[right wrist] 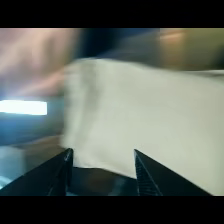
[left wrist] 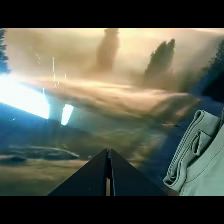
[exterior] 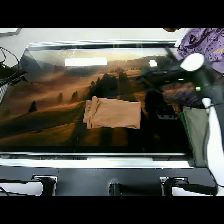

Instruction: Fold the clothes and pants, and hang the long-sleeved shirts on hangers.

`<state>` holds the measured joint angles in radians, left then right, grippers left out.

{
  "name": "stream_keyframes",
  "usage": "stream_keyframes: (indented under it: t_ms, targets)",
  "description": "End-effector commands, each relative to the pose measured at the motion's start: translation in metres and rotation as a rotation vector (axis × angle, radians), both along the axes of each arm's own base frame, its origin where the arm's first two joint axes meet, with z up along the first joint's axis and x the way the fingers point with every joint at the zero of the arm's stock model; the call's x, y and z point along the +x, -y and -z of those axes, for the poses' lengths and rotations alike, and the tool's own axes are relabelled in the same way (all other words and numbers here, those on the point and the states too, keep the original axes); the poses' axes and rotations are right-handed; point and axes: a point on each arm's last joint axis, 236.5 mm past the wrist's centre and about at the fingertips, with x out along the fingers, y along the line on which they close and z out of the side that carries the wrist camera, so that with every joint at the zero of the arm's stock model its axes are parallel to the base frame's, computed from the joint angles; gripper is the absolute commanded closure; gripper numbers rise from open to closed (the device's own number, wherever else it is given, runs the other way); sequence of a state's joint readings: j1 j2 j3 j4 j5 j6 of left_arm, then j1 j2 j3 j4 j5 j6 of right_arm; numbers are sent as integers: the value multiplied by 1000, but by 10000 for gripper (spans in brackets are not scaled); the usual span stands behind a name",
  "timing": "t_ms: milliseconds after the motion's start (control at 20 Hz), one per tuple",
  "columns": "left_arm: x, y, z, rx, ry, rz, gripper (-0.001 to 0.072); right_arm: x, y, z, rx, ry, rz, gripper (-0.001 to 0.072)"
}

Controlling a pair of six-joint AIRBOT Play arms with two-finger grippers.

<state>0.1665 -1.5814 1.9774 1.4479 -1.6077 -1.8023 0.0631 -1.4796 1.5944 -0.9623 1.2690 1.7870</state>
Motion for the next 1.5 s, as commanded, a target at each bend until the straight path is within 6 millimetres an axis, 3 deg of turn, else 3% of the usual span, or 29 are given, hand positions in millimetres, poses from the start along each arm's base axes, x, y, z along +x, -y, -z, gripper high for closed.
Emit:
stream_keyframes:
  t_ms: [0,100,200,400,500,700,900,950,1000,1100,1300,1450]
  targets:
    - [0,0,0,1,1,-1,690,-19,91,45,-71,-77,-1,250]
    - [0,0,-1,1,1,0,690,-35,99,87,-20,-127,-20,235]
    - [0,0,0,1,1,0,690,-53,82,121,89,-171,-56,235]
    - [0,0,0,1,1,0,690,-61,61,171,219,-177,-22,236]
    - [0,0,0,1,1,-1,690,-59,54,187,271,-180,-5,237]
    - [0,0,0,1,1,-1,690,-44,43,194,381,-156,31,238]
    - [0,0,0,0,1,-1,690,-51,19,204,384,-180,-25,240]
    - [0,0,0,0,1,-1,690,-55,8,206,377,-186,-50,276]
    - [0,0,0,0,0,-1,689,-58,-1,209,362,-187,-71,366]
    - [0,0,0,0,0,-1,690,-53,-11,210,352,-178,-60,678]
    - [-2,0,1,-1,-8,1,690,-16,-9,168,360,-57,-27,685]
    - [-2,0,2,-1,-10,1,689,26,10,133,242,33,-16,685]
